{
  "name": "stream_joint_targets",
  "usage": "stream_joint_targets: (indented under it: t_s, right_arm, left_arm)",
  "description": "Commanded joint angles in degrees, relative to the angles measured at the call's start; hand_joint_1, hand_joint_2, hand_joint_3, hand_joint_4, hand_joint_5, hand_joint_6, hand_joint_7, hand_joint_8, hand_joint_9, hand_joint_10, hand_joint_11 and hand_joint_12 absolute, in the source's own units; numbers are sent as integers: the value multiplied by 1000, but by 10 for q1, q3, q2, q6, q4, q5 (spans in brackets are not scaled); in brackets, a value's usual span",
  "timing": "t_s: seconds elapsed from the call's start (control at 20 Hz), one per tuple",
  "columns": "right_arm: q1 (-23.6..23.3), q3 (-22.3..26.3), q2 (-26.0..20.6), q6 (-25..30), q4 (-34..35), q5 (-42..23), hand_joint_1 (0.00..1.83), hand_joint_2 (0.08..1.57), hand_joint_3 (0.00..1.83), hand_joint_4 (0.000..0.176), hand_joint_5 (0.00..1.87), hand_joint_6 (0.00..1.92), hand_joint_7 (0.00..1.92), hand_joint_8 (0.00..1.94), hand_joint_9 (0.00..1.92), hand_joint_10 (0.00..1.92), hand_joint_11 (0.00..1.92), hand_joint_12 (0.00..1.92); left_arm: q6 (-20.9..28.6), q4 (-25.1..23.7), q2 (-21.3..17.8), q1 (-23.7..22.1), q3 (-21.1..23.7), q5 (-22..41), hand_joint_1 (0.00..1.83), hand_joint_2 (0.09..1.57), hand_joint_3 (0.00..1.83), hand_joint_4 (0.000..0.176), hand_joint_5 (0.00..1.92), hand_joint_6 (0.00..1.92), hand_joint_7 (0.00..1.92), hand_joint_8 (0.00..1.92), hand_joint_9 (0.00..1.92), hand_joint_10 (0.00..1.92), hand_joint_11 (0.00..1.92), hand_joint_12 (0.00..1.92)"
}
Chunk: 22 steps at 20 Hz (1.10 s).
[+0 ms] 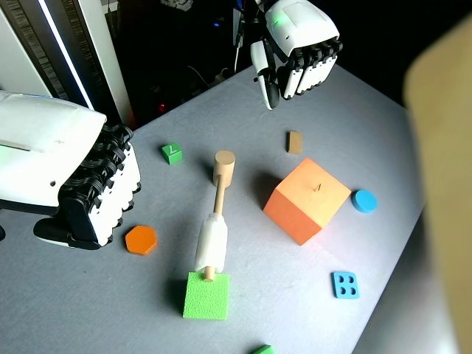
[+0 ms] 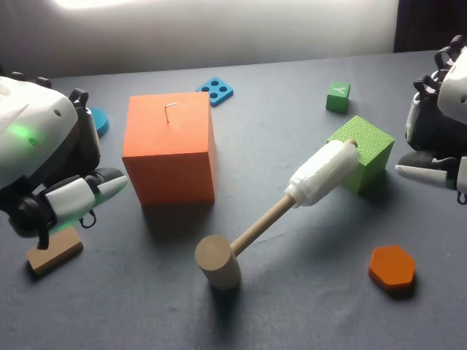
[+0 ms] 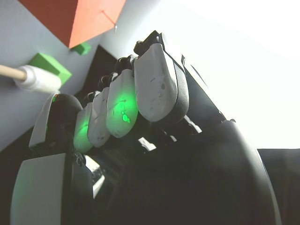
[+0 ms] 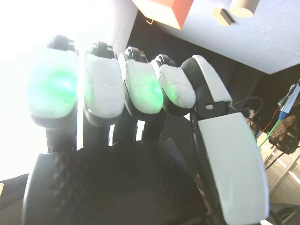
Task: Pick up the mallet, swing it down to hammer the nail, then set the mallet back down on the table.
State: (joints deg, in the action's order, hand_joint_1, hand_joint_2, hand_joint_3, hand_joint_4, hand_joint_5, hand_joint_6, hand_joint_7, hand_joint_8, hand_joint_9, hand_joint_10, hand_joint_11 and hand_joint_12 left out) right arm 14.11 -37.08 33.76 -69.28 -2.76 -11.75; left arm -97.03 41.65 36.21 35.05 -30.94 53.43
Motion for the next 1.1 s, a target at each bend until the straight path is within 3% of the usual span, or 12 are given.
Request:
stream_joint_targets:
  t_s: [0.0, 0.05, 0.3, 0.45, 0.55, 0.75, 0.8, 0.95, 1.0, 1.05]
  right_arm:
    - [-6, 3, -4, -5, 0, -67, 0, 1072, 113, 0, 123, 57, 128, 53, 96, 64, 0, 315]
    - [-6, 3, -4, -7, 0, -66, 0, 1127, 19, 0, 132, 7, 133, 5, 106, 9, 0, 266]
    - [-4, 3, -4, -10, 0, -66, 0, 1192, 8, 0, 117, 1, 142, 1, 127, 0, 0, 310]
    - [-1, 3, -2, -20, 0, -67, 0, 1175, 0, 0, 84, 1, 101, 1, 92, 0, 0, 252]
    - [0, 3, 1, -33, 0, -56, 55, 1136, 0, 0, 112, 3, 119, 2, 106, 2, 0, 317]
    - [-34, -7, 28, -37, 22, 37, 631, 1107, 0, 0, 2, 0, 3, 0, 4, 0, 0, 158]
    - [-50, -27, 57, -37, 43, 89, 718, 1079, 0, 0, 0, 0, 0, 0, 0, 0, 0, 151]
    - [-70, -56, 96, -18, 47, 159, 834, 1040, 0, 0, 0, 0, 0, 0, 0, 0, 0, 173]
    - [-81, -76, 118, 5, 47, 192, 1072, 980, 0, 0, 0, 0, 0, 0, 0, 0, 0, 23]
    - [-87, -92, 133, 22, 47, 208, 1148, 981, 0, 0, 0, 0, 0, 0, 0, 0, 4, 15]
  left_arm:
    - [-2, -25, -2, -3, -3, 56, 0, 1165, 141, 0, 1, 9, 0, 0, 0, 0, 0, 0]
    - [-1, -25, -2, 1, -3, 56, 0, 1219, 34, 0, 0, 0, 0, 0, 0, 0, 0, 0]
    - [48, -34, -4, 43, -4, 57, 0, 1225, 19, 0, 32, 10, 35, 12, 14, 6, 0, 0]
    - [86, -55, -4, 61, -11, 66, 0, 1224, 15, 0, 24, 5, 16, 2, 7, 3, 6, 2]
    - [94, -64, -4, 63, -15, 67, 0, 1229, 13, 0, 36, 7, 28, 5, 18, 5, 19, 9]
    - [199, -167, -4, 75, -49, 48, 0, 1224, 8, 0, 35, 4, 32, 4, 12, 1, 0, 0]
    - [263, -233, -4, 81, -73, 19, 0, 1226, 8, 0, 12, 0, 12, 0, 2, 0, 0, 0]
    - [317, -286, -4, 90, -92, 1, 0, 1220, 5, 0, 32, 9, 29, 8, 7, 3, 0, 0]
    - [350, -318, -3, 95, -105, -3, 0, 1221, 4, 0, 21, 4, 22, 4, 5, 1, 0, 0]
    - [379, -347, -3, 100, -117, -3, 0, 1221, 4, 0, 23, 4, 21, 3, 4, 1, 0, 0]
